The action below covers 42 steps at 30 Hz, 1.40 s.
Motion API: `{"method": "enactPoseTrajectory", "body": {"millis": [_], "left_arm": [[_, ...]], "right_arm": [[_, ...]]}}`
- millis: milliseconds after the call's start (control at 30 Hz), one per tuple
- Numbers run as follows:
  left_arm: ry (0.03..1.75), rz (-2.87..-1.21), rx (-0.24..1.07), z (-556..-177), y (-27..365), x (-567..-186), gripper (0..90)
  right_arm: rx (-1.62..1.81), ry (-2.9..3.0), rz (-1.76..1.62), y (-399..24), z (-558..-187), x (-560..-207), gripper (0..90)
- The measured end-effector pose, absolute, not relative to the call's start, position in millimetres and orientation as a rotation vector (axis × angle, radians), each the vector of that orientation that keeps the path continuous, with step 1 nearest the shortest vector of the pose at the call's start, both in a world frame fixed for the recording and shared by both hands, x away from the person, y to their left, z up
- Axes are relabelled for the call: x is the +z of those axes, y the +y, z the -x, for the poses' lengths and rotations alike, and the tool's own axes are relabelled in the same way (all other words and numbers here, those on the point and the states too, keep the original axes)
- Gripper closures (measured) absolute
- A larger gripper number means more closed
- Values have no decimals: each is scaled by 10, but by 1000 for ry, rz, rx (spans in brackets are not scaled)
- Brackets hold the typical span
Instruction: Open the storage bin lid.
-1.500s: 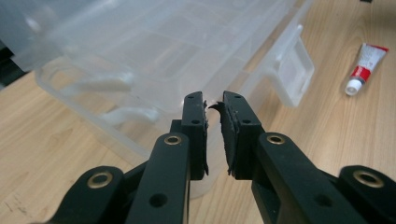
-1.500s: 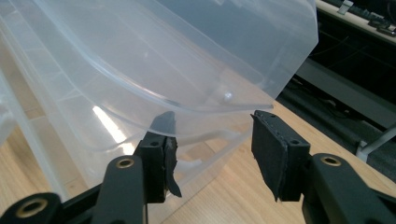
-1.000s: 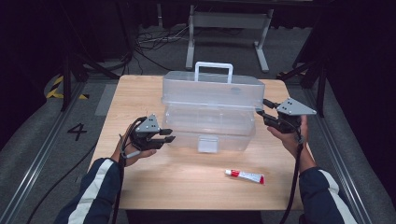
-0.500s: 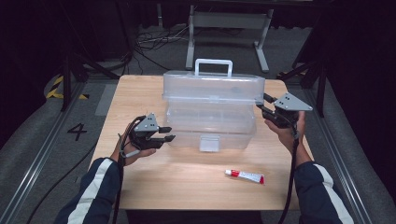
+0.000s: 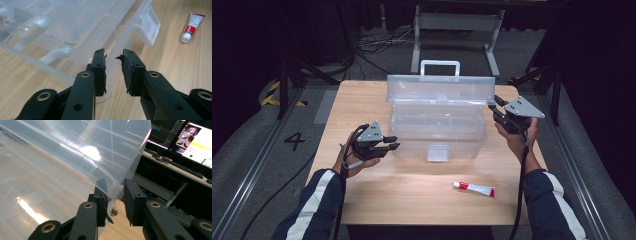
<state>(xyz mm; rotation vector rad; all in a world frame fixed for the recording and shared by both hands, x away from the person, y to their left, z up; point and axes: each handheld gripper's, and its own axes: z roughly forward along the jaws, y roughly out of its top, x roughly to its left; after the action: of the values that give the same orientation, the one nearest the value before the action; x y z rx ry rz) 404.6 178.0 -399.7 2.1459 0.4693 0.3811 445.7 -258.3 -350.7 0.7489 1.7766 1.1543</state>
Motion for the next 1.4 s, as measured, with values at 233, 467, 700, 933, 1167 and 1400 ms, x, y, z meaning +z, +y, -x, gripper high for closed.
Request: {"method": "enactPoseTrajectory", "body": {"millis": [233,467,700,933,1167,1400], "left_arm": [[478,-2148,408,-4051,1783,-4001,752],[485,-2146,422,-4065,1808,-3999,750],[505,-2152,433,-4074,1843,-3993,753],[521,-2148,437,-4072,1851,-3997,737],[529,-2147,433,-4062,1844,-3996,688],[500,-2145,448,-4049,1796,-3967,651]], "right_arm": [[1135,1754,-753,-2553,-4461,-3487,773],[1092,1758,-723,-2533,-4446,-3471,797],[1075,1750,-704,-2521,-4403,-3476,804],[1069,1747,-701,-2510,-4384,-3452,807],[1061,1741,-706,-2495,-4400,-3392,814],[1059,1744,-720,-2490,-4436,-3351,816]]}}
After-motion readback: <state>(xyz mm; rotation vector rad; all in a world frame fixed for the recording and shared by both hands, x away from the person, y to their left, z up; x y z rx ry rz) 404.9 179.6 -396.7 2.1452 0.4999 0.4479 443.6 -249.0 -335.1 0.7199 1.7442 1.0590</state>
